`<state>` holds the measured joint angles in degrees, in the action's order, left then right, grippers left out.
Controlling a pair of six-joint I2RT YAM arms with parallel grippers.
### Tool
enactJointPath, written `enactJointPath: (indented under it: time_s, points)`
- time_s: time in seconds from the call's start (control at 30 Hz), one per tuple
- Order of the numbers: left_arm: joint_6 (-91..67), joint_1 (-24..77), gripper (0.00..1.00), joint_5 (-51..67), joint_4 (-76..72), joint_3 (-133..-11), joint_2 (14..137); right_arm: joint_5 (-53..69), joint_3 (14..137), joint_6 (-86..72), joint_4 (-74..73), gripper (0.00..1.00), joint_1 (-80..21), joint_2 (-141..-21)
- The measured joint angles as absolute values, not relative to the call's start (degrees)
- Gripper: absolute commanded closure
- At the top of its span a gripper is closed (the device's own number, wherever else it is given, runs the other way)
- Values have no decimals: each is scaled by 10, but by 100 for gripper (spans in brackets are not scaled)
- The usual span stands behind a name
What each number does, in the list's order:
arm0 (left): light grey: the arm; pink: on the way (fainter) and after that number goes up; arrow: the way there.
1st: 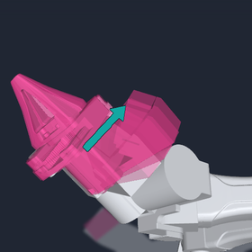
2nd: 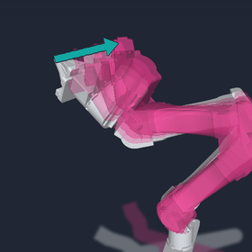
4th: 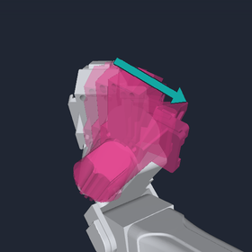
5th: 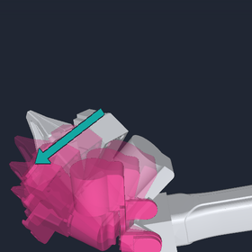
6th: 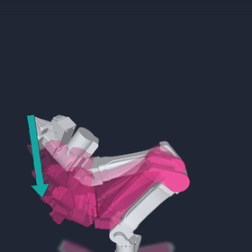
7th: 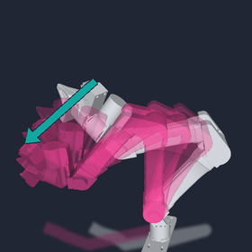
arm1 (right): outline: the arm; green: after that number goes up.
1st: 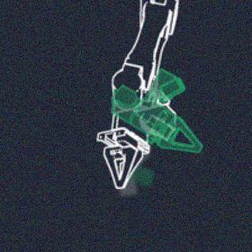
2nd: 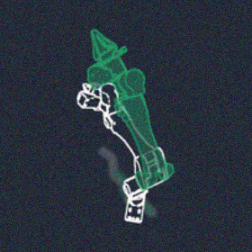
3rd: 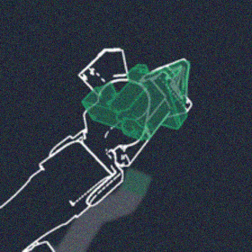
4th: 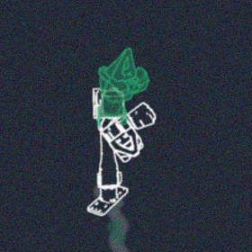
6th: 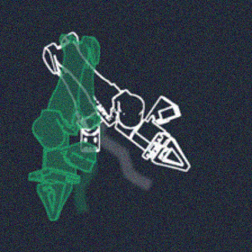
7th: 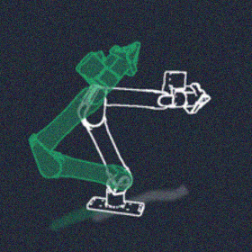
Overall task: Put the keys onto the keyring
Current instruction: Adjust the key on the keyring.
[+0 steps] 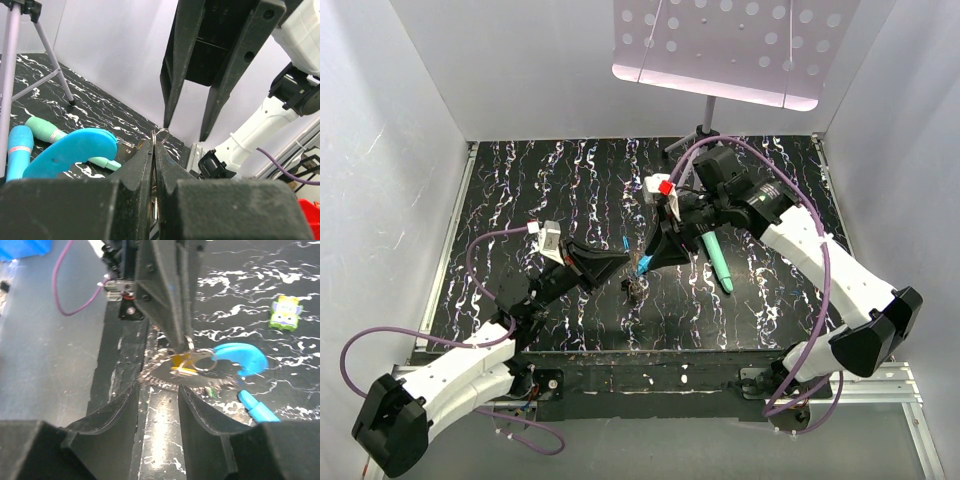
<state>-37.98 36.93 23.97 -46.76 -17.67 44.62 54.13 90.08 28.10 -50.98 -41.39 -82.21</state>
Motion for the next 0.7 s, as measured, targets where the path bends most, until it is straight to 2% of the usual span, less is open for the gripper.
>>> enactJointPath:
  time_s: [0.3,0.7]
  points:
    - [-409,369,100,199,-519,-153,454,457,839,175,-341,59,-450,-792]
    - [-420,369,100,183,-536,-144,451,379,839,147,-297,64,-475,-792]
